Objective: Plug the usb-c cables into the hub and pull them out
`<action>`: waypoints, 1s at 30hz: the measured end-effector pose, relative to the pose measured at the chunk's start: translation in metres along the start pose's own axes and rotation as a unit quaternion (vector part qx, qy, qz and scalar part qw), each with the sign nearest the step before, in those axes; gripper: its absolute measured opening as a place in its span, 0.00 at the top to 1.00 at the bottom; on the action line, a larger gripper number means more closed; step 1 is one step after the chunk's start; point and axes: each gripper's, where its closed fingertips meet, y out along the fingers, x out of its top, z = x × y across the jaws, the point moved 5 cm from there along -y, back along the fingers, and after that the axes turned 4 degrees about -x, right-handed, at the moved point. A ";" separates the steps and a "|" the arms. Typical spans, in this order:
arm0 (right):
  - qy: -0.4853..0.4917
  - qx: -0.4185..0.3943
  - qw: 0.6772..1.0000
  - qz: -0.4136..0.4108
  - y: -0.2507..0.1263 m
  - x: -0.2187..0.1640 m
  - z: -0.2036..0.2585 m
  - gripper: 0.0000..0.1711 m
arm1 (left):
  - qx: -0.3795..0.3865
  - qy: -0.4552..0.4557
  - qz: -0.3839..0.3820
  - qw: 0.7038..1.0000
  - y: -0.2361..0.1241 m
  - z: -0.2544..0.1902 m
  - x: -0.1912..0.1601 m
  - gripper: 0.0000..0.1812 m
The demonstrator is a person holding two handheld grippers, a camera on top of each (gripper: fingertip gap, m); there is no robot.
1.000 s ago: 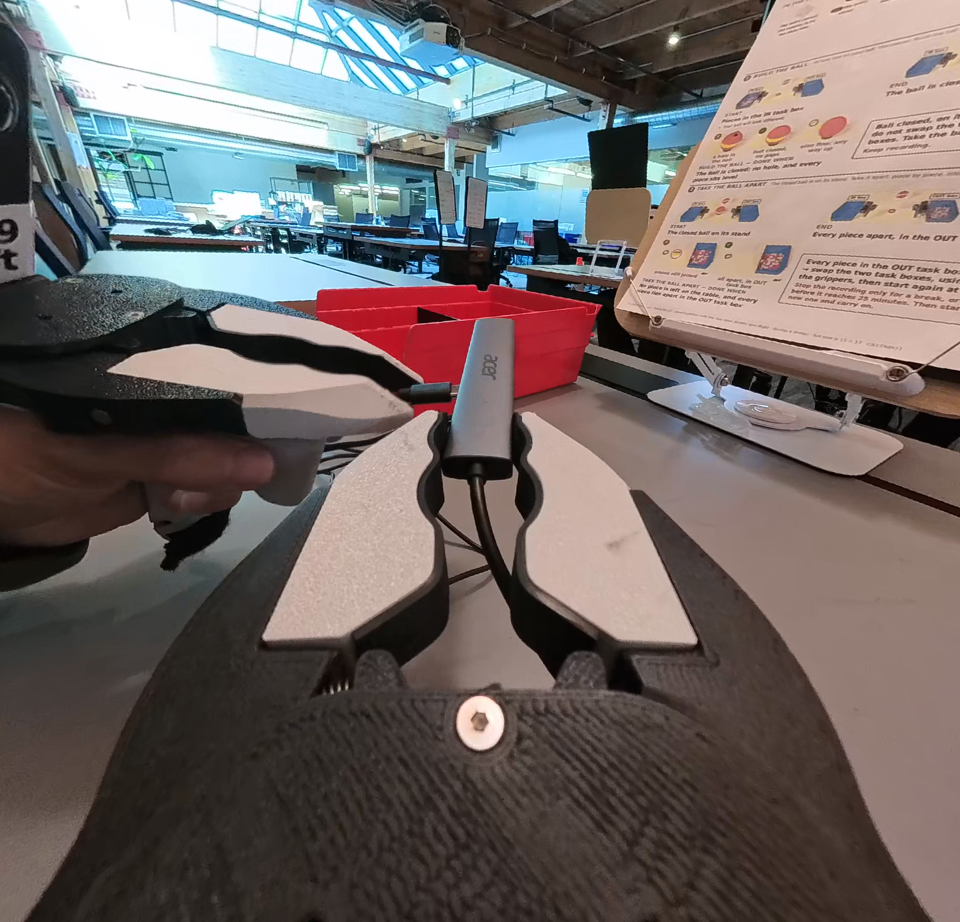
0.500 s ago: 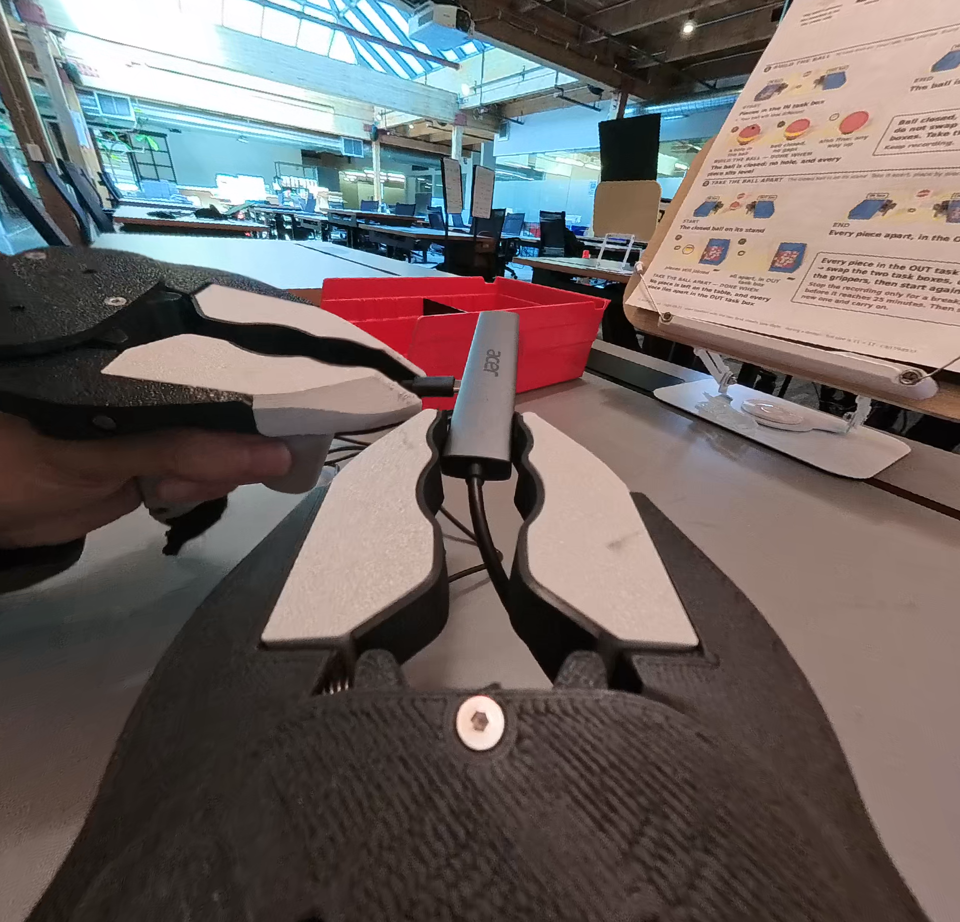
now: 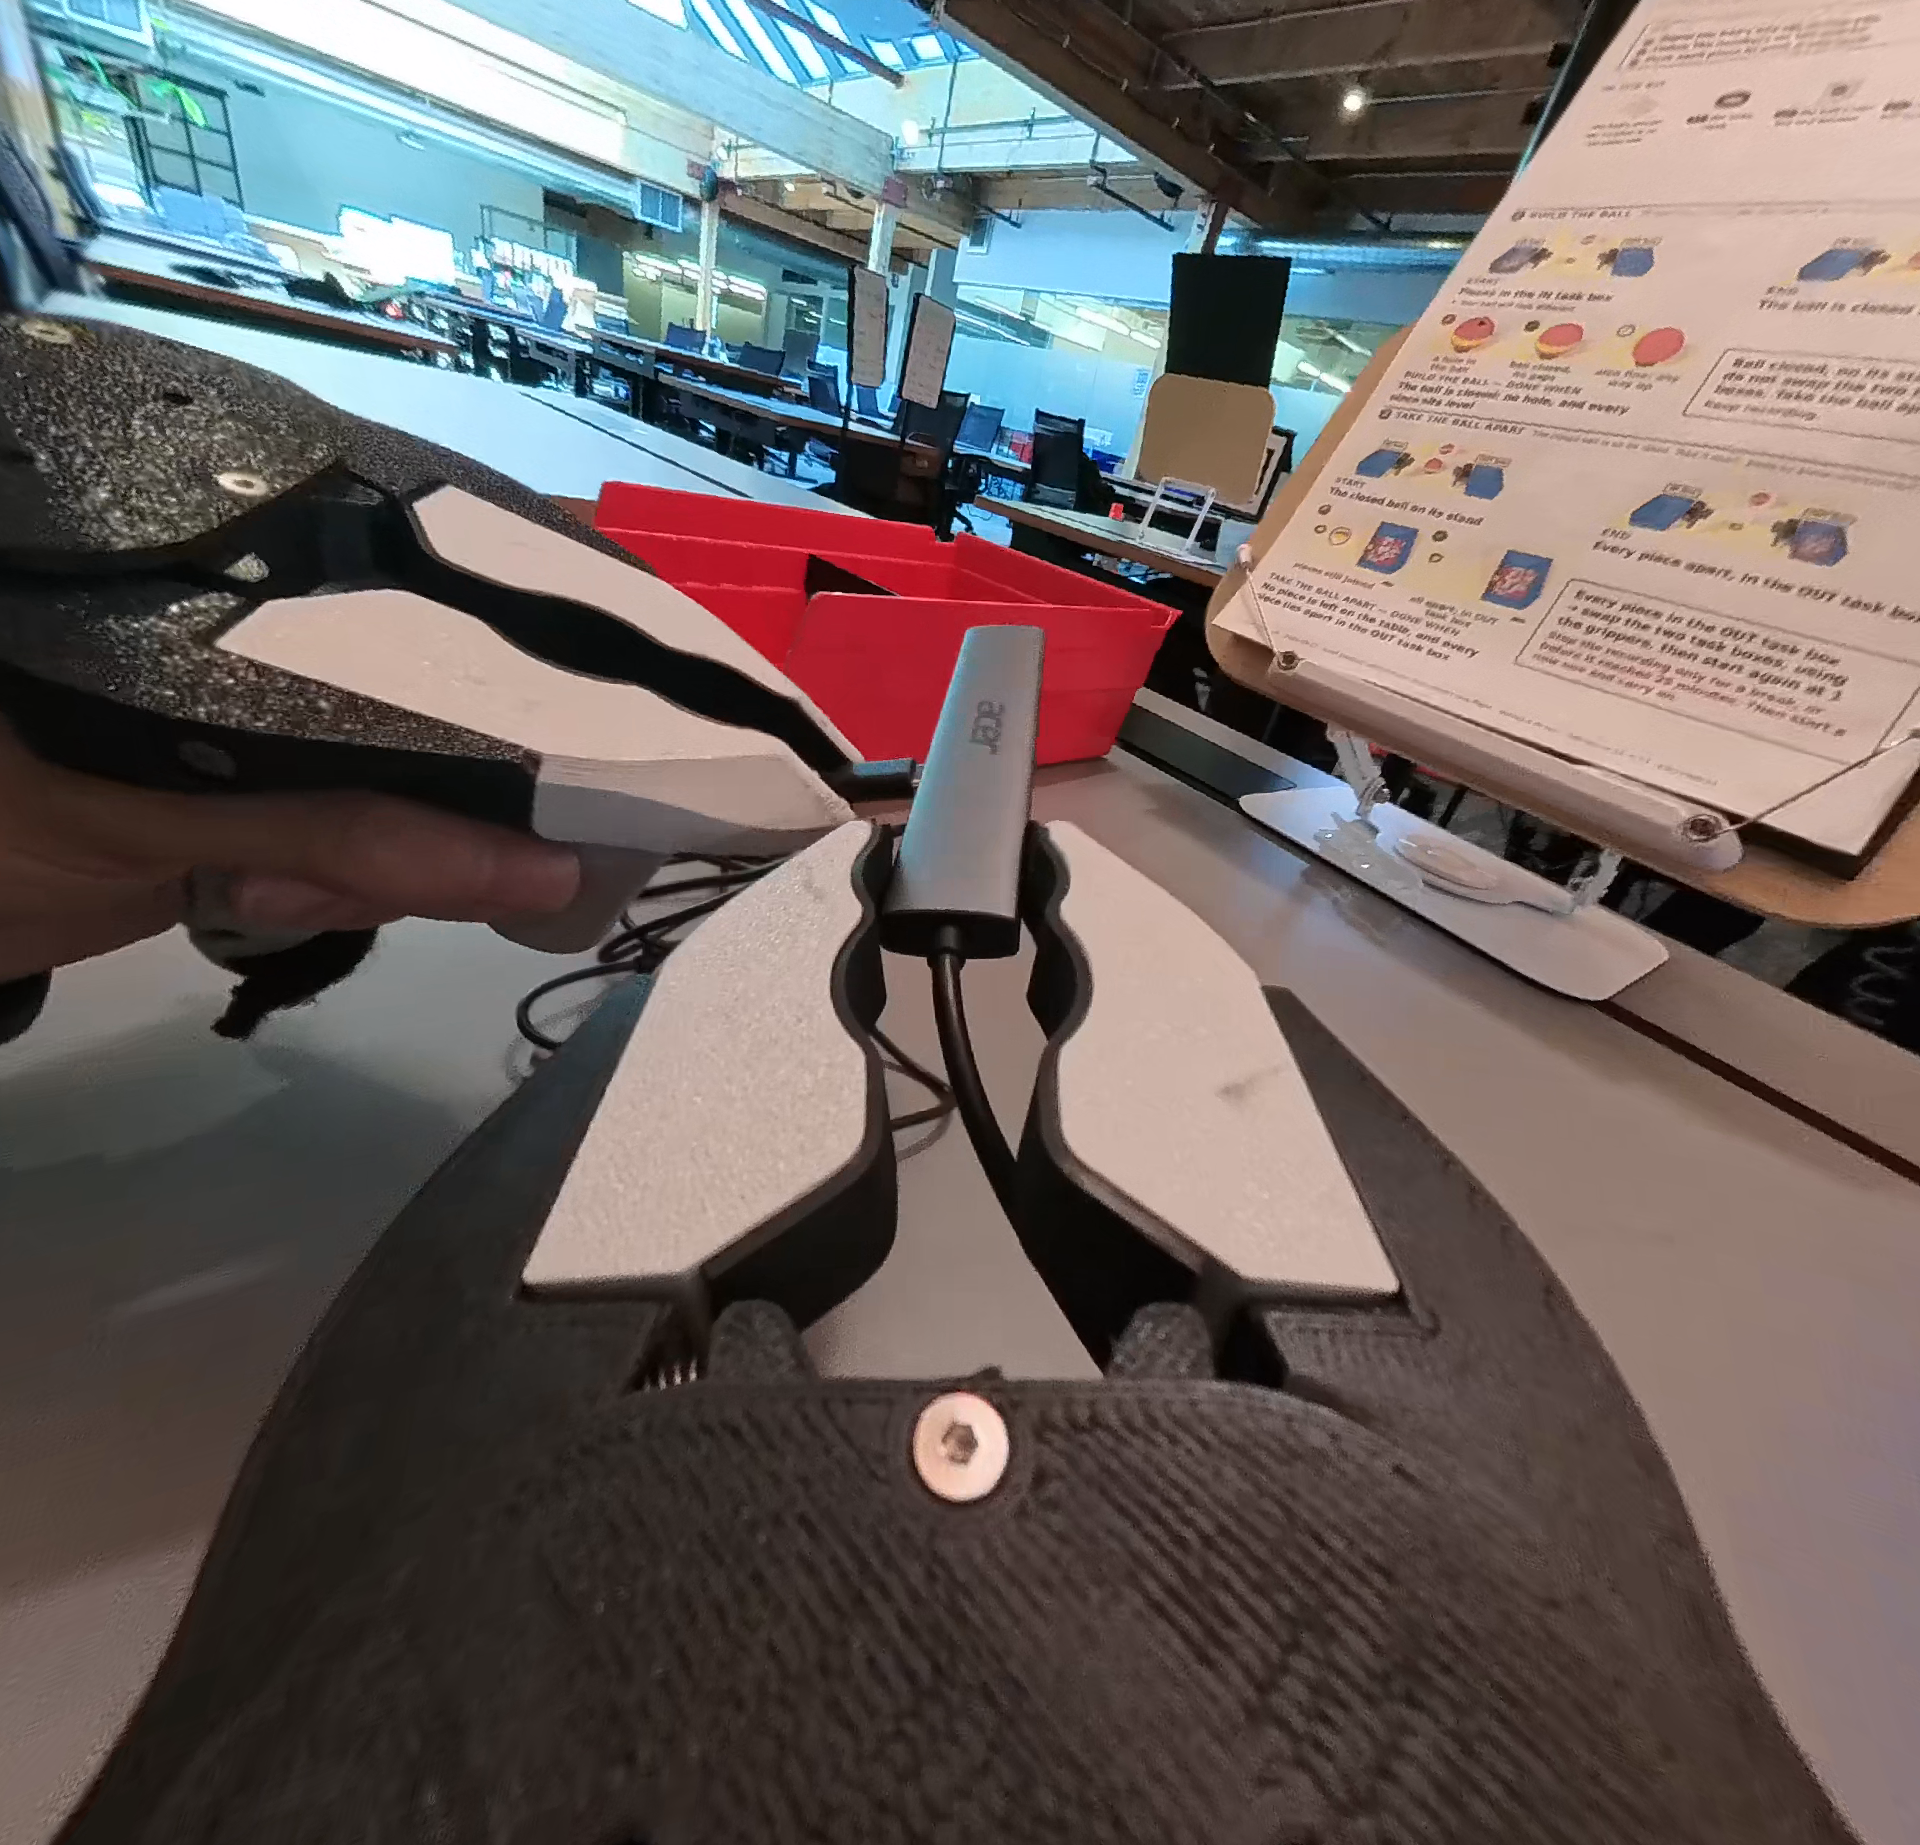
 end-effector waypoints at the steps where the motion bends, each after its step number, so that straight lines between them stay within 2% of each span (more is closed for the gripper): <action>1: -0.004 0.000 1.000 0.001 0.000 0.000 0.001 0.85 | -0.003 -0.008 0.003 1.000 0.001 0.000 -0.002 0.95; 5: 0.009 0.003 1.000 -0.005 -0.001 0.001 -0.002 0.86 | -0.001 -0.027 -0.064 0.998 -0.003 -0.001 0.008 0.95; 9: 0.040 0.015 0.999 -0.033 -0.004 0.004 -0.006 0.86 | 0.002 0.010 -0.065 0.998 -0.004 -0.004 0.012 0.95; 17: 0.043 -0.008 0.997 -0.069 -0.004 0.009 -0.005 0.85 | 0.007 -0.050 -0.136 0.989 -0.006 -0.012 0.019 0.95; 25: 0.142 0.008 0.984 -0.103 -0.006 0.013 -0.006 0.83 | -0.006 -0.100 -0.180 0.979 -0.007 -0.014 0.015 0.96; 30: 0.160 -0.008 0.983 -0.089 -0.005 0.012 -0.005 0.81 | 0.011 -0.096 -0.182 0.979 -0.008 -0.013 0.014 0.96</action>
